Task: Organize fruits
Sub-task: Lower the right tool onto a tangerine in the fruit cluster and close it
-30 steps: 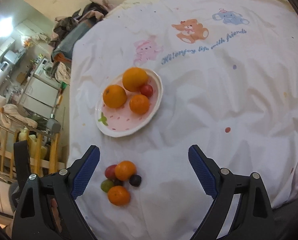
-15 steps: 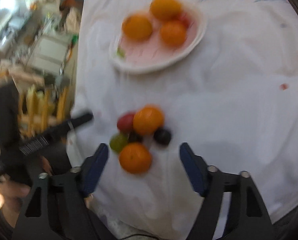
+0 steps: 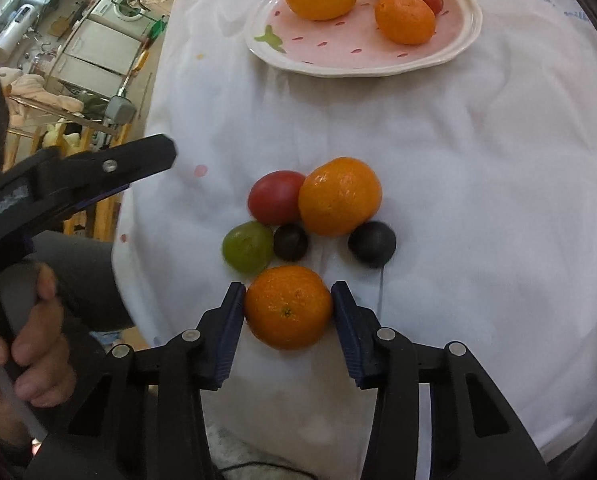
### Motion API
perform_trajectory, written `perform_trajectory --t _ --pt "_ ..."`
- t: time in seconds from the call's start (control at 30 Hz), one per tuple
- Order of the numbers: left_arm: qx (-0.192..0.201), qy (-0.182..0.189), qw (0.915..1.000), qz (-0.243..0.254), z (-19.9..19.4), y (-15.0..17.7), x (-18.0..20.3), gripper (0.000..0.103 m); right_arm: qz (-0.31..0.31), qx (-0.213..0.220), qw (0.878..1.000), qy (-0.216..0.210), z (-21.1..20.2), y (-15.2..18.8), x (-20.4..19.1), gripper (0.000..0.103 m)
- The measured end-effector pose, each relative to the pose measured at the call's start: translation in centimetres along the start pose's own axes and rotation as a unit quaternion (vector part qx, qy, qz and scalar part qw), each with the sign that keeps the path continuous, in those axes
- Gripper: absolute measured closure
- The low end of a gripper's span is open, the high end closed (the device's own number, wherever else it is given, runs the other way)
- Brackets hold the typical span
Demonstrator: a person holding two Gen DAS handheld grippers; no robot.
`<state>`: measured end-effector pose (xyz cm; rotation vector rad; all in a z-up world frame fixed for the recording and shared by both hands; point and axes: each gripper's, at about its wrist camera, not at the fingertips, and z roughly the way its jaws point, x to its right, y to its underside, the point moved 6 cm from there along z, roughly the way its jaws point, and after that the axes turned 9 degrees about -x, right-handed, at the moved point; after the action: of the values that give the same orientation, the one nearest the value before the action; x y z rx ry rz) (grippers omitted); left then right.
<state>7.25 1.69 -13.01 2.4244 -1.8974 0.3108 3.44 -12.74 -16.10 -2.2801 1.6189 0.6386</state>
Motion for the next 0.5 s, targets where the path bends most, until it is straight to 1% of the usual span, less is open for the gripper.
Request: perform_trajectory --t 0.13,0.27,0.37,0.43,0.5 --pt "0.0 -0.002 1.0 0.007 0.0 0.0 0.3 0.021 0.006 0.029 1.0 0.002 -2.9 -0.2 0.8 0.057" --pt "-0.017 -0.008 0.9996 0.021 0.6 0.4 0.9 0.021 0.014 0.074 0.997 0.02 -6.6 -1.1 2.4 0.057" --pt "-0.028 -0.014 0.9988 0.037 1.2 0.7 1.5 0.021 0.027 0.095 0.995 0.024 -8.6 -1.9 3.7 0.057" --pt "-0.044 -0.007 0.9978 0.05 1.6 1.0 2.1 0.024 0.041 0.11 0.993 0.02 -9.8 -2.3 4.9 0.057" --pt "-0.065 0.01 0.9961 0.058 1.9 1.0 2.6 0.036 0.057 0.123 0.991 0.011 -10.6 -2.8 6.2 0.057"
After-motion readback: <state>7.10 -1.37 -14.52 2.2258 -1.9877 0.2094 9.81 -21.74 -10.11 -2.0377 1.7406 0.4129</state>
